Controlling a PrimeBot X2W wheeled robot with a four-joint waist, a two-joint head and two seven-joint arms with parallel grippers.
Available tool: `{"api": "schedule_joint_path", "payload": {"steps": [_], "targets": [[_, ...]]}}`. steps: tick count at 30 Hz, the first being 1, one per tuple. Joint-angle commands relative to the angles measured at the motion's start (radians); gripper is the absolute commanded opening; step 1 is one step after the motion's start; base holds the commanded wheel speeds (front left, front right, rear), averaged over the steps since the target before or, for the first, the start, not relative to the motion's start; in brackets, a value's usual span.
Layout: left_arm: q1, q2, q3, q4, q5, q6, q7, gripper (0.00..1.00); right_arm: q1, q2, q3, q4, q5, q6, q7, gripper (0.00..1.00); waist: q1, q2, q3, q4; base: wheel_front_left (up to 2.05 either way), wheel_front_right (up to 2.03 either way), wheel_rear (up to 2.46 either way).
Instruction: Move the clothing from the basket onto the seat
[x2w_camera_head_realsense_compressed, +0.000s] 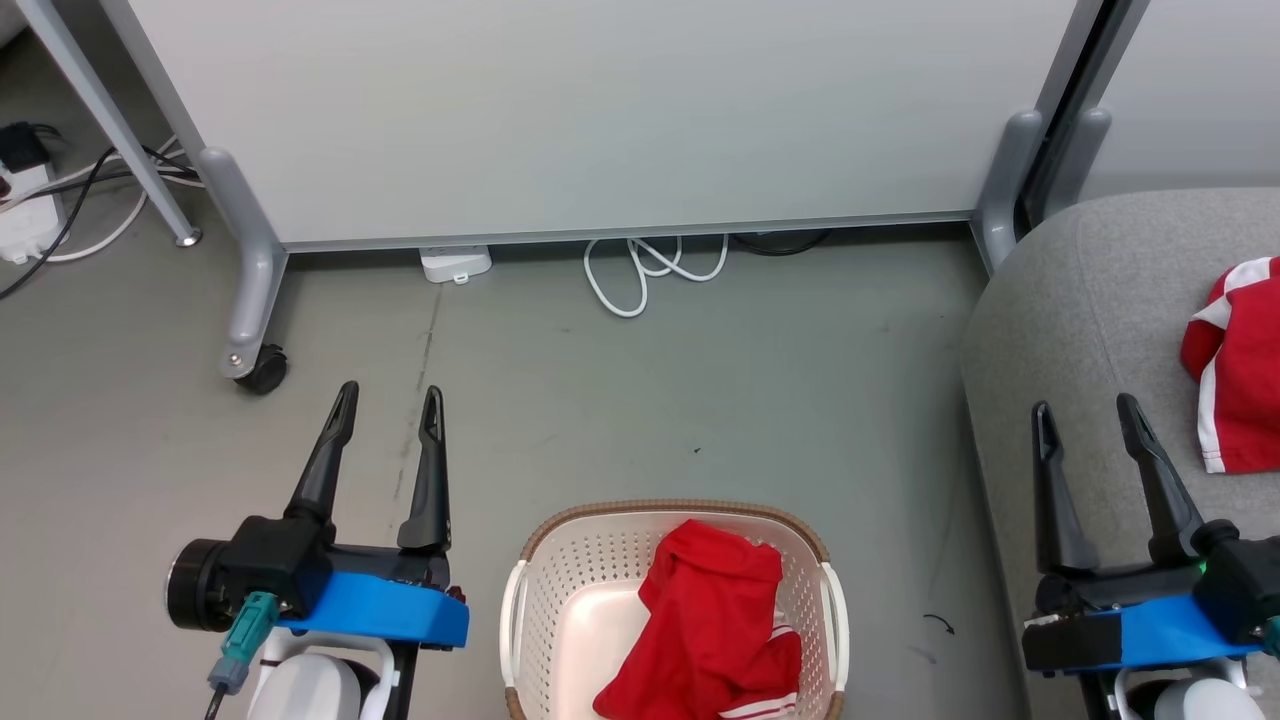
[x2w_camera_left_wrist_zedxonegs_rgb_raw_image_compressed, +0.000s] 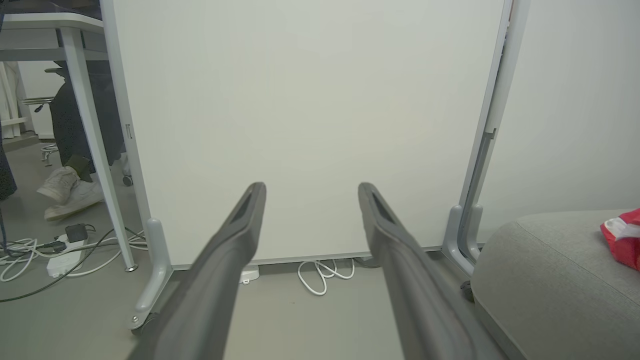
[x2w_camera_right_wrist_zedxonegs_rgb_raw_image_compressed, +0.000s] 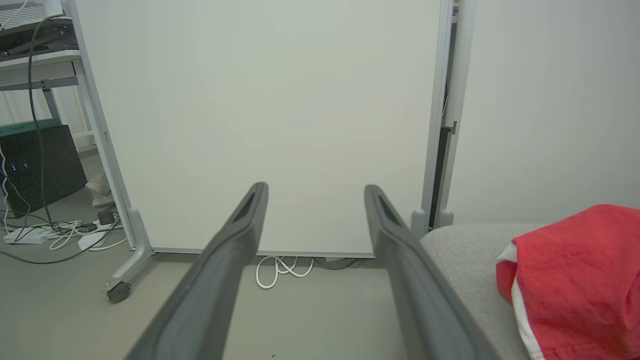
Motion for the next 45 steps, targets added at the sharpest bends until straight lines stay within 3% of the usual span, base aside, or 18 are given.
{"api": "schedule_joint_path", "payload": {"steps": [1,29,35,45], "targets": [[0.004,-0.003,0.005,0.002,0.004,-0.006,-0.004,1.00,0.011,0.004,0.001,0.002,0.003,0.000,0.000,1.00,0.0001,0.0000,0.001,0.000,0.00,0.00,0.00],[-0.033,-0.028,0.024,0.034,0.053,-0.038,-0.004,1.00,-0.015,0.005,0.014,0.013,0.000,0.000,0.000,1.00,0.0001,0.0000,0.033,-0.008,0.00,0.00,0.00],[-0.097,-0.012,-0.018,0.075,0.056,-0.042,-0.004,1.00,-0.041,0.005,0.024,0.003,-0.012,0.000,0.000,1.00,0.0001,0.0000,0.062,-0.033,0.00,0.00,0.00],[-0.281,0.045,-0.226,0.247,-0.018,-0.041,-0.004,1.00,-0.120,0.004,0.057,-0.026,-0.022,0.000,0.000,1.00,0.0001,0.0000,0.175,-0.094,0.00,0.00,0.00]]}}
